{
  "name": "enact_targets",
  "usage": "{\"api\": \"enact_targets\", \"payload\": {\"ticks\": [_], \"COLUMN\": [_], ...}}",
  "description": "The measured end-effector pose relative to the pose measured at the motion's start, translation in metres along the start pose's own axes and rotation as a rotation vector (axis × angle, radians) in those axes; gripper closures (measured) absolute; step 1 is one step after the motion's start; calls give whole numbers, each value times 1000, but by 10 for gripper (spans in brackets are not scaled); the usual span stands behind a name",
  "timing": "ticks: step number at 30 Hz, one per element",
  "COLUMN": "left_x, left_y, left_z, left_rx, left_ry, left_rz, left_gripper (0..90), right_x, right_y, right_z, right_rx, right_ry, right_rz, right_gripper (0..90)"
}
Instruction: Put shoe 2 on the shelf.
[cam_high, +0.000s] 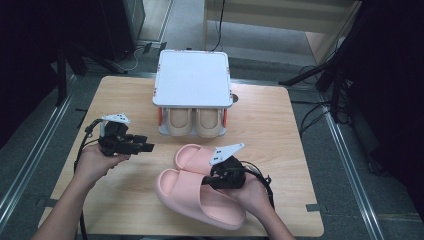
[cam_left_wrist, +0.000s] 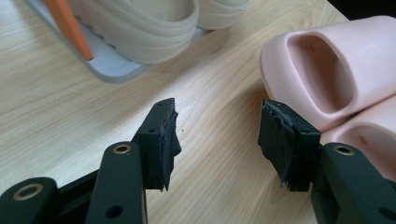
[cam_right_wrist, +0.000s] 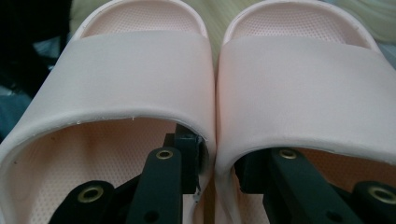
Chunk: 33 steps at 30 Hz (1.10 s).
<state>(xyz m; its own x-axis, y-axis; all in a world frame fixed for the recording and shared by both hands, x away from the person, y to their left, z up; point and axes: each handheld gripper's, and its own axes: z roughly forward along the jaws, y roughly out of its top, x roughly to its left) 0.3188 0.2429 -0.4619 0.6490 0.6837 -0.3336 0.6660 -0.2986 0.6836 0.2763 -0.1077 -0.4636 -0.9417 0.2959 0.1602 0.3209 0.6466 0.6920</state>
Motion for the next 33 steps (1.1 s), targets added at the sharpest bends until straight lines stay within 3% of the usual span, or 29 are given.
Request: {"api": "enact_targets", "payload": {"ticks": [10, 14, 20, 30, 33], "left_x": [2, 1, -1, -3, -2], "left_y": [-21, -32, -41, -47, -46], "left_z": [-19, -28, -35, -38, -37], "left_rx": [-19, -29, -34, -40, -40], "left_ry": [41, 65, 84, 95, 92], "left_rz": [-51, -65, -80, -83, -82], "left_gripper": [452, 452, 452, 452, 451], "right_x": [-14, -22, -33, -53, -57], "right_y": [44, 60, 85, 143, 159], "right_z": [3, 1, -4, -31, -41], "right_rx": [31, 43, 44, 0, -11], "right_ry": [129, 158, 196, 199, 162], "right_rz": [-165, -205, -222, -274, -266], "right_gripper": [740, 741, 740, 738, 738]}}
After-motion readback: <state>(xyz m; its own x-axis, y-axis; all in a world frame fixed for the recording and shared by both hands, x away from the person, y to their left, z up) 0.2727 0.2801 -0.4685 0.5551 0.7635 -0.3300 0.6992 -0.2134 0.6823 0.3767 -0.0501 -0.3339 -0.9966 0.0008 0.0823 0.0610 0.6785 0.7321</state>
